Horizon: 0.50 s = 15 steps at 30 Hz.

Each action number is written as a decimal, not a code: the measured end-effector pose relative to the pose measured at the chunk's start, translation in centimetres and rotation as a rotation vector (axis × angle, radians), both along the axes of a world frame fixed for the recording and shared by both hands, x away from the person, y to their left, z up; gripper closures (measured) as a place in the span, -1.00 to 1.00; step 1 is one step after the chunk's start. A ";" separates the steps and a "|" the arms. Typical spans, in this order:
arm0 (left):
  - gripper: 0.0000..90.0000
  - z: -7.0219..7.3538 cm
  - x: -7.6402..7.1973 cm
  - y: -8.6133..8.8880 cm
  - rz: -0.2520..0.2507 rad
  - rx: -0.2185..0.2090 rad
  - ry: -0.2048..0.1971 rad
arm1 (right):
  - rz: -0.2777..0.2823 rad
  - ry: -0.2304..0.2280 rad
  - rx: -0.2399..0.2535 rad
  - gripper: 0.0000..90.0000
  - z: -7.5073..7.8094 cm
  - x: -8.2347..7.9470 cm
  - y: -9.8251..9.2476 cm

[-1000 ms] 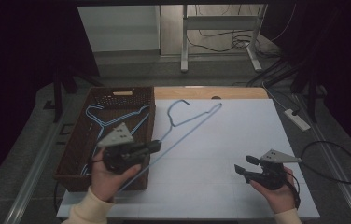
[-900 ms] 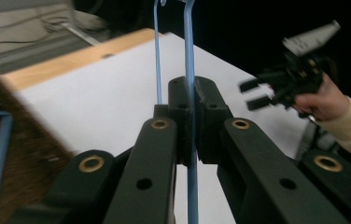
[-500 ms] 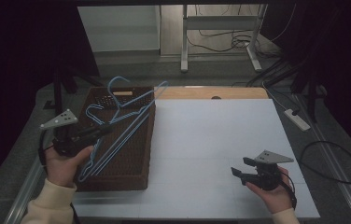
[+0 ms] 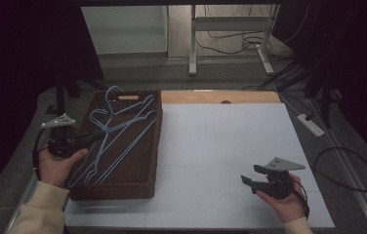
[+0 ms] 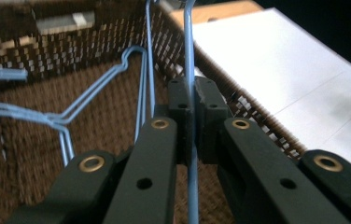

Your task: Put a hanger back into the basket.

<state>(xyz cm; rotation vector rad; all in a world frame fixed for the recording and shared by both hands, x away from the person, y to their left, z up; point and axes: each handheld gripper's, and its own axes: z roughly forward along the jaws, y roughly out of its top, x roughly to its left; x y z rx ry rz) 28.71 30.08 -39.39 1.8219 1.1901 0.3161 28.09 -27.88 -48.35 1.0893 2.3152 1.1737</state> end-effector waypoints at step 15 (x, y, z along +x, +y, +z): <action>0.93 -1.2 3.1 -2.1 -0.079 0.021 0.062 | 0.004 0.010 -0.023 -0.22 -0.2 -0.1 0.3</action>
